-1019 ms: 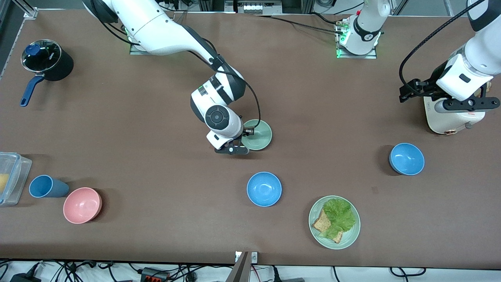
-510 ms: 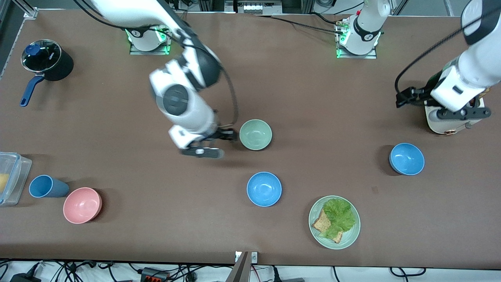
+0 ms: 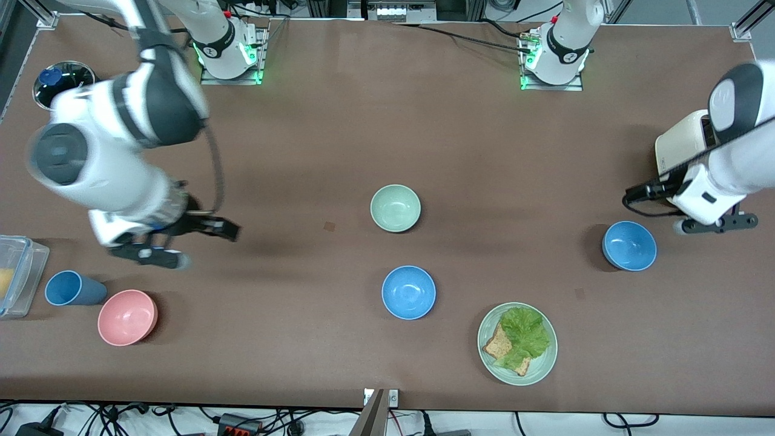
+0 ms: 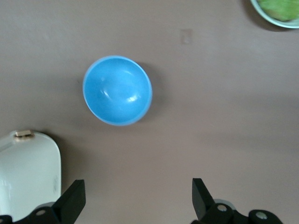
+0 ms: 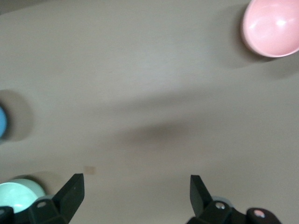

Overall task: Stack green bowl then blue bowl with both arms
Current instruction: 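Release the green bowl and withdraw the right gripper while the left gripper reaches, then grasp the rim of the blue bowl with the left gripper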

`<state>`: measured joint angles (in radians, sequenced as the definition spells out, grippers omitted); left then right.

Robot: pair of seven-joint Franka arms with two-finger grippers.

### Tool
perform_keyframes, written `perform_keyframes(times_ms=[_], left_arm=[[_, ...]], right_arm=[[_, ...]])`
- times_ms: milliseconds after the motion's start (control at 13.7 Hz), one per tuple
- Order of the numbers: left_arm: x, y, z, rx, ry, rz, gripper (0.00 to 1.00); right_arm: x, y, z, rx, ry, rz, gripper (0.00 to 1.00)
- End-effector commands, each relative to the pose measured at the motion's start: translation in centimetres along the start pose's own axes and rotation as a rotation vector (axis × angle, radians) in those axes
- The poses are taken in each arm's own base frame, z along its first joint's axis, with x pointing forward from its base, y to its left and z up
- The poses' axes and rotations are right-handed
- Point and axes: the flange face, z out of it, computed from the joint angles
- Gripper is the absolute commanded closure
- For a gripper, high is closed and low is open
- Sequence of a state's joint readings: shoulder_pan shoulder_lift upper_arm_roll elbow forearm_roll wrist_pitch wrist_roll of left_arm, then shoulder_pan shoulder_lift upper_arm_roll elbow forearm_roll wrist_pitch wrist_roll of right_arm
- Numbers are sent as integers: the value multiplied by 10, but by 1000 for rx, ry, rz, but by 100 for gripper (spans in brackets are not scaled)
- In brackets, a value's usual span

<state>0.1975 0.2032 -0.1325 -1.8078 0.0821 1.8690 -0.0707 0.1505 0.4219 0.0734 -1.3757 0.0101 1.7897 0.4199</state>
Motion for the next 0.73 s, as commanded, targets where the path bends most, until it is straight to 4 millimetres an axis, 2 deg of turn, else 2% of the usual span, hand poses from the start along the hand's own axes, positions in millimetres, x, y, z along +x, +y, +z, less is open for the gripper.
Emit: perform_keyframes(times_ms=[0, 146, 218, 364, 437, 655], left_arm=[[4, -36, 48, 1, 46, 40, 0], [13, -57, 78, -10, 41, 51, 0], [19, -69, 93, -3, 51, 79, 0], [31, -91, 132, -7, 49, 74, 0], [38, -103, 144, -15, 48, 63, 0], [49, -104, 170, -25, 52, 63, 0]], right_arm=[[4, 45, -20, 0, 3, -36, 0], [8, 82, -45, 15, 28, -39, 0], [1, 94, -62, 16, 24, -91, 0], [-4, 130, -82, -3, 14, -111, 0], [-6, 147, -94, -9, 19, -118, 0], [-7, 187, -111, -12, 34, -138, 0]])
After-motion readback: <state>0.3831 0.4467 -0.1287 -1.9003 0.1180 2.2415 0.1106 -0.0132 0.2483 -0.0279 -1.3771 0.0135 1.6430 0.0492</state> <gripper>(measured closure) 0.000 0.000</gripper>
